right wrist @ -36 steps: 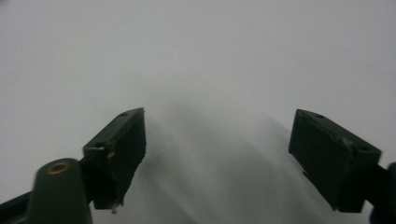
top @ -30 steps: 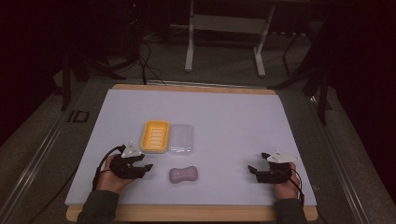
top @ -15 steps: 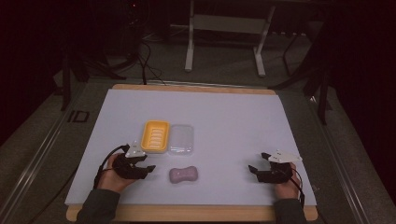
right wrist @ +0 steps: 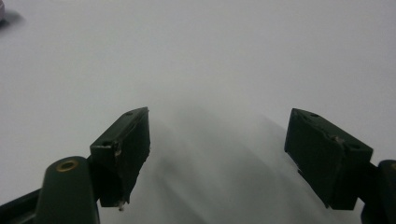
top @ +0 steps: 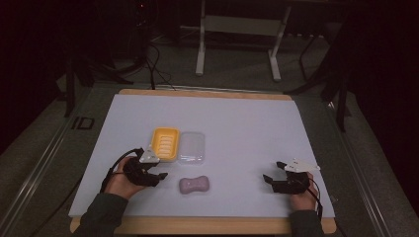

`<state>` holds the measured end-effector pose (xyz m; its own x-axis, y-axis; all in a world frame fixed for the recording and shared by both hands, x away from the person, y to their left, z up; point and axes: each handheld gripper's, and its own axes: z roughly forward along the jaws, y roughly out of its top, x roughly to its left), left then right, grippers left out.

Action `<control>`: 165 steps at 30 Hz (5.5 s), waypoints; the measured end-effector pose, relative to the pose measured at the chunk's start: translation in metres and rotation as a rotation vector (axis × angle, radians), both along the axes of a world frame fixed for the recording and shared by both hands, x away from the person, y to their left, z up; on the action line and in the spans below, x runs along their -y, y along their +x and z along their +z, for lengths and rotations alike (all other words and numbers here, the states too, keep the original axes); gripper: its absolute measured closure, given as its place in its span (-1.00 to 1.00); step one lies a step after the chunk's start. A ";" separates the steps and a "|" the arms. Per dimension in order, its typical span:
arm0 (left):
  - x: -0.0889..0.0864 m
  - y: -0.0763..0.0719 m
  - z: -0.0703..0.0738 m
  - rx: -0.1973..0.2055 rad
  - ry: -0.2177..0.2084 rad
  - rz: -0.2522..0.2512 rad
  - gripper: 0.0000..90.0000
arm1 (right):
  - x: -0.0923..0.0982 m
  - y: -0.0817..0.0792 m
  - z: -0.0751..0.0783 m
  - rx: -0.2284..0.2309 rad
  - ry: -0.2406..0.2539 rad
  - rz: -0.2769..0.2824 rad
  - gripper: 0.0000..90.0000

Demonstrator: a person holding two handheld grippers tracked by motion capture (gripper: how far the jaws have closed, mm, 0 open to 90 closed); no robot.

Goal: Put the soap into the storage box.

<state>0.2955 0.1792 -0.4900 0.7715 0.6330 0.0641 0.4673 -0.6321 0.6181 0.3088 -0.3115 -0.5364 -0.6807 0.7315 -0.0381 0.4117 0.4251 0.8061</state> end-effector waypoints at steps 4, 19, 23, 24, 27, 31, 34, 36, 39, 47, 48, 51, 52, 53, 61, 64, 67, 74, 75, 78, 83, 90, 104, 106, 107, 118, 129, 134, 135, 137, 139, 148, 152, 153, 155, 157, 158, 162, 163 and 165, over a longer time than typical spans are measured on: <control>0.006 0.002 0.004 0.001 0.021 -0.023 -0.02 | 0.000 0.000 0.000 -0.002 -0.003 -0.002 -0.51; 0.022 0.007 0.014 0.006 0.071 -0.078 -0.03 | 0.000 0.000 0.000 0.000 -0.003 -0.002 -0.51; 0.026 0.007 0.017 0.006 0.090 -0.096 -0.03 | 0.000 0.000 0.000 -0.001 -0.001 -0.001 -0.51; 0.027 0.008 0.017 0.006 0.094 -0.099 -0.03 | 0.000 0.000 0.000 -0.001 -0.001 -0.001 -0.51; 0.030 0.008 0.019 0.005 0.109 -0.113 -0.03 | 0.000 0.000 0.000 -0.003 -0.004 0.000 -0.51; 0.035 0.009 0.021 0.005 0.124 -0.123 -0.03 | 0.000 0.000 0.000 -0.004 -0.004 0.001 -0.51; 0.038 0.009 0.022 0.004 0.132 -0.136 -0.03 | 0.000 0.000 0.000 -0.004 -0.003 0.001 -0.51; 0.040 0.009 0.024 0.006 0.140 -0.144 -0.03 | 0.000 0.000 0.000 -0.003 -0.003 0.001 -0.51; 0.043 0.009 0.025 0.002 0.139 -0.153 -0.04 | 0.000 0.000 0.000 -0.003 -0.002 0.001 -0.51; 0.051 0.009 0.027 -0.008 0.154 -0.176 -0.04 | 0.000 0.000 0.000 -0.003 -0.002 0.003 -0.51; 0.052 0.009 0.027 -0.010 0.155 -0.179 -0.04 | 0.000 0.000 0.000 -0.003 -0.002 0.003 -0.51; 0.056 0.010 0.028 -0.012 0.164 -0.191 -0.05 | 0.000 0.000 0.000 -0.004 -0.002 0.003 -0.51; 0.058 0.010 0.028 -0.010 0.167 -0.197 -0.05 | 0.000 0.000 0.000 -0.004 -0.002 0.003 -0.51; 0.059 0.010 0.028 -0.012 0.170 -0.198 -0.05 | 0.000 0.000 0.000 -0.004 -0.002 0.003 -0.51; 0.070 0.011 0.031 -0.016 0.192 -0.230 -0.05 | 0.000 0.000 0.000 -0.004 -0.001 0.004 -0.51; 0.074 0.012 0.031 -0.021 0.205 -0.245 -0.06 | 0.000 0.000 0.000 -0.004 0.000 0.004 -0.51; 0.078 0.013 0.031 -0.024 0.216 -0.259 -0.06 | 0.000 0.000 0.000 -0.004 0.001 0.004 -0.51; 0.088 0.014 0.029 -0.039 0.250 -0.269 -0.07 | 0.000 0.000 0.000 -0.004 0.000 0.005 -0.51; 0.089 0.015 0.029 -0.042 0.259 -0.274 -0.07 | 0.000 0.000 0.000 -0.004 0.001 0.005 -0.51; 0.093 0.016 0.028 -0.055 0.270 -0.282 -0.07 | 0.000 0.000 0.000 -0.003 0.000 0.006 -0.51; 0.099 0.016 0.027 -0.072 0.285 -0.298 -0.07 | 0.000 0.000 0.000 -0.003 0.000 0.006 -0.51; 0.108 0.017 0.025 -0.086 0.294 -0.320 -0.10 | 0.000 0.000 0.000 -0.002 0.000 0.006 -0.51; 0.124 0.017 0.018 -0.135 0.329 -0.358 -0.21 | 0.000 0.000 0.000 -0.003 -0.002 0.006 -0.51; 0.126 0.017 0.016 -0.143 0.332 -0.364 -0.21 | 0.000 0.000 0.000 -0.003 -0.002 0.006 -0.51; 0.127 0.017 0.015 -0.147 0.334 -0.370 -0.22 | 0.000 0.000 0.000 -0.003 -0.002 0.007 -0.51; 0.136 0.019 0.003 -0.189 0.373 -0.397 -0.24 | 0.000 0.000 0.000 -0.003 -0.002 0.007 -0.51; 0.138 0.024 -0.008 -0.251 0.387 -0.396 -0.04 | 0.000 0.000 0.000 -0.003 -0.003 0.007 -0.51; 0.139 0.027 -0.009 -0.279 0.384 -0.377 0.08 | 0.000 0.000 0.000 -0.003 -0.003 0.008 -0.51; 0.139 0.027 -0.009 -0.279 0.384 -0.377 0.08 | 0.000 0.000 0.000 -0.003 -0.003 0.008 -0.51; 0.139 0.027 -0.010 -0.280 0.383 -0.376 0.08 | 0.000 0.000 0.000 -0.003 -0.002 0.008 -0.51; 0.139 0.028 -0.010 -0.283 0.387 -0.370 0.08 | 0.000 0.000 0.000 -0.004 -0.001 0.007 -0.51; 0.140 0.027 -0.009 -0.284 0.391 -0.364 0.10 | 0.000 0.000 0.000 -0.003 -0.003 0.007 -0.51; 0.140 0.029 -0.009 -0.304 0.386 -0.369 0.05 | 0.000 0.000 0.000 -0.002 -0.002 0.008 -0.51; 0.140 0.028 -0.009 -0.303 0.390 -0.370 0.02 | 0.000 0.000 0.000 -0.002 -0.002 0.008 -0.51; 0.141 0.027 -0.010 -0.304 0.400 -0.372 -0.02 | 0.000 0.000 0.000 -0.004 -0.002 0.008 -0.51; 0.143 0.027 -0.009 -0.305 0.416 -0.372 -0.03 | 0.000 0.000 0.000 -0.001 -0.003 0.009 -0.51; 0.143 0.027 -0.009 -0.303 0.421 -0.371 -0.02 | 0.000 0.000 0.000 -0.002 -0.003 0.008 -0.51; 0.145 0.030 -0.009 -0.313 0.437 -0.368 0.08 | 0.000 0.000 0.000 -0.001 -0.004 0.009 -0.51; 0.145 0.030 -0.008 -0.316 0.443 -0.368 0.08 | -0.001 0.000 0.000 -0.003 -0.003 0.008 -0.51; 0.146 0.030 -0.008 -0.319 0.449 -0.367 0.09 | 0.000 0.000 0.000 -0.003 -0.003 0.008 -0.51</control>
